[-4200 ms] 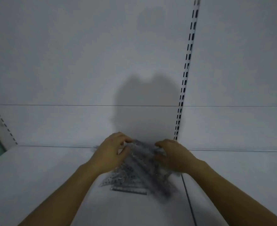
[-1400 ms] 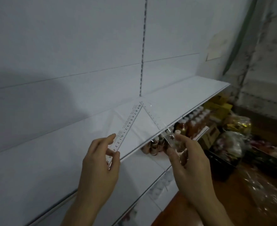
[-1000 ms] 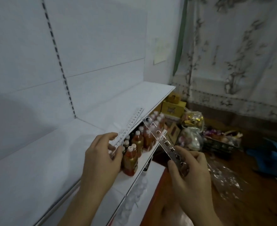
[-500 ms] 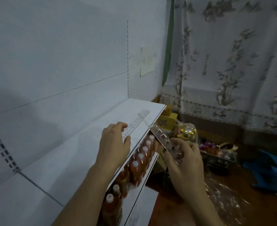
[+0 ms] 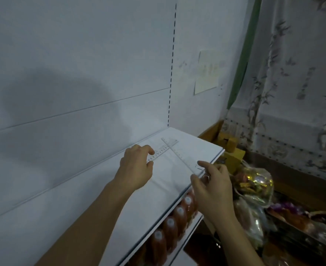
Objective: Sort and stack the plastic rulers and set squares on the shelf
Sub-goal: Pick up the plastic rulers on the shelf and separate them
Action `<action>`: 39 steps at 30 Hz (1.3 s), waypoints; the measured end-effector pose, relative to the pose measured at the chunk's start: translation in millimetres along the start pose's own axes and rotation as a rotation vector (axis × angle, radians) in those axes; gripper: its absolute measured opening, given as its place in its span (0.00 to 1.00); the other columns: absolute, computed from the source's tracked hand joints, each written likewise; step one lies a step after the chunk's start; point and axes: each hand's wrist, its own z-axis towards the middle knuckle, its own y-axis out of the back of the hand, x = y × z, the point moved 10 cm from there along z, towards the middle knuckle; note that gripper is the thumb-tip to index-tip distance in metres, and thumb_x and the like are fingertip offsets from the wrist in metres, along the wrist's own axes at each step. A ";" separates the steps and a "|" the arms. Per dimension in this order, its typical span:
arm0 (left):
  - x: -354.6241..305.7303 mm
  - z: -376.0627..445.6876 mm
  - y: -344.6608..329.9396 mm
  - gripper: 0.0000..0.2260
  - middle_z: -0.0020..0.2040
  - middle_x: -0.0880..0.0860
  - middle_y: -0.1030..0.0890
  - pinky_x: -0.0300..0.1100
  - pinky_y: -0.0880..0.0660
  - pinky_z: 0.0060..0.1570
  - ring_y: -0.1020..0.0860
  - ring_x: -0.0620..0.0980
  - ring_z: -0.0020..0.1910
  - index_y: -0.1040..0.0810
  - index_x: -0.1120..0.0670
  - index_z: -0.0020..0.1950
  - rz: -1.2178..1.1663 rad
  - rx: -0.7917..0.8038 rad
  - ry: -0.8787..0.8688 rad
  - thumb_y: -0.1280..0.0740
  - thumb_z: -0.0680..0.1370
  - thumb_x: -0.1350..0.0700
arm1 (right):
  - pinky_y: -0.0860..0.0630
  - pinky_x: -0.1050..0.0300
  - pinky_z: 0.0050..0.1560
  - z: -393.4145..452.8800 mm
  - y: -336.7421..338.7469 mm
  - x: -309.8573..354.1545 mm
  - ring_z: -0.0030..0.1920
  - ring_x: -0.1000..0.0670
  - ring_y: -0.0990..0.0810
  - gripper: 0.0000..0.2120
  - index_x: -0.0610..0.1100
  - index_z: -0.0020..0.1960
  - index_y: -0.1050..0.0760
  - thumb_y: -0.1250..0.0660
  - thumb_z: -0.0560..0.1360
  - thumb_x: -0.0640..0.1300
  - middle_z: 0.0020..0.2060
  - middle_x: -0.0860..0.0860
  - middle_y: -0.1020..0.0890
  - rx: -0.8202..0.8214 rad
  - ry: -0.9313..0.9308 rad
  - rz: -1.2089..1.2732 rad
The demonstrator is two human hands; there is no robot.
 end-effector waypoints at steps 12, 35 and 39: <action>-12.3 102.7 -94.9 0.09 0.50 0.50 0.25 0.47 0.26 0.50 0.25 0.52 0.50 0.27 0.50 0.51 -0.094 -0.112 0.202 0.29 0.76 0.57 | 0.31 0.47 0.70 172.1 -90.5 -65.6 0.66 0.47 0.30 0.23 0.53 0.74 0.35 0.37 0.81 0.51 0.67 0.51 0.32 0.327 0.087 -0.258; 69.1 -41.5 55.7 0.20 0.66 0.52 0.25 0.51 0.29 0.64 0.28 0.54 0.65 0.29 0.54 0.71 0.271 -0.309 0.483 0.36 0.81 0.49 | 0.32 0.46 0.68 93.2 -139.9 62.0 0.66 0.51 0.32 0.18 0.53 0.69 0.29 0.36 0.80 0.53 0.67 0.54 0.29 0.643 0.516 -0.011; 101.9 -151.5 110.9 0.24 0.73 0.51 0.30 0.50 0.34 0.70 0.33 0.52 0.71 0.35 0.54 0.76 0.327 -0.369 0.660 0.39 0.82 0.47 | 0.33 0.49 0.71 6.4 -167.5 122.5 0.69 0.52 0.32 0.21 0.51 0.72 0.30 0.36 0.80 0.53 0.70 0.55 0.30 0.780 0.626 0.064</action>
